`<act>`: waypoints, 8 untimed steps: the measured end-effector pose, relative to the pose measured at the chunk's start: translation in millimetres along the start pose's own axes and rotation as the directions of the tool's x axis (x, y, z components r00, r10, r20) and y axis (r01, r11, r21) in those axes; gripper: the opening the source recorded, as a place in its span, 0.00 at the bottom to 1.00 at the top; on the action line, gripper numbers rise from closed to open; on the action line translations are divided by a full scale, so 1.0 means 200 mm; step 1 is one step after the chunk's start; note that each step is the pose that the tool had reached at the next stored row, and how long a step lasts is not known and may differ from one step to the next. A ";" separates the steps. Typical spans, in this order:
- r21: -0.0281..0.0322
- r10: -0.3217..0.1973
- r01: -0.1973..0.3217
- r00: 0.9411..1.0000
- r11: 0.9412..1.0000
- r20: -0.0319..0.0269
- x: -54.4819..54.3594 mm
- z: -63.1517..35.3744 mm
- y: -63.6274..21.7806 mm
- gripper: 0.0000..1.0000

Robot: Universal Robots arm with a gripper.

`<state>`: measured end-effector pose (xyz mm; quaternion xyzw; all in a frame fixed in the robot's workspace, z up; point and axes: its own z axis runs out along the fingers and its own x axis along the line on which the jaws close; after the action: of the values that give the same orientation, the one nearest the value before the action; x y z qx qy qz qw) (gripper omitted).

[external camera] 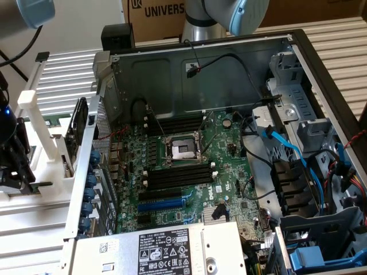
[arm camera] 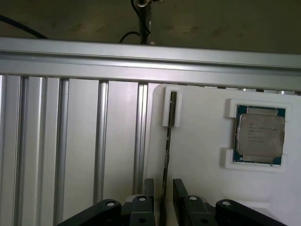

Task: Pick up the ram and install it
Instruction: 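Pick up the ram and move it above insertion slot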

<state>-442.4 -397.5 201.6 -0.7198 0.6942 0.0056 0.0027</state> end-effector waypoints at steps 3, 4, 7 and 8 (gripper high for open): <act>0.000 0.000 0.000 1.000 1.000 0.000 0.00 0.005 0.000 0.31; 0.000 0.000 0.000 1.000 1.000 0.000 0.00 0.008 0.000 0.31; 0.000 0.000 0.000 1.000 1.000 0.000 0.00 0.008 0.000 0.31; 0.000 0.000 0.000 1.000 1.000 0.000 0.00 0.008 0.000 0.31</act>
<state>-442.4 -397.5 199.9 -0.7198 0.6942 0.0055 0.0026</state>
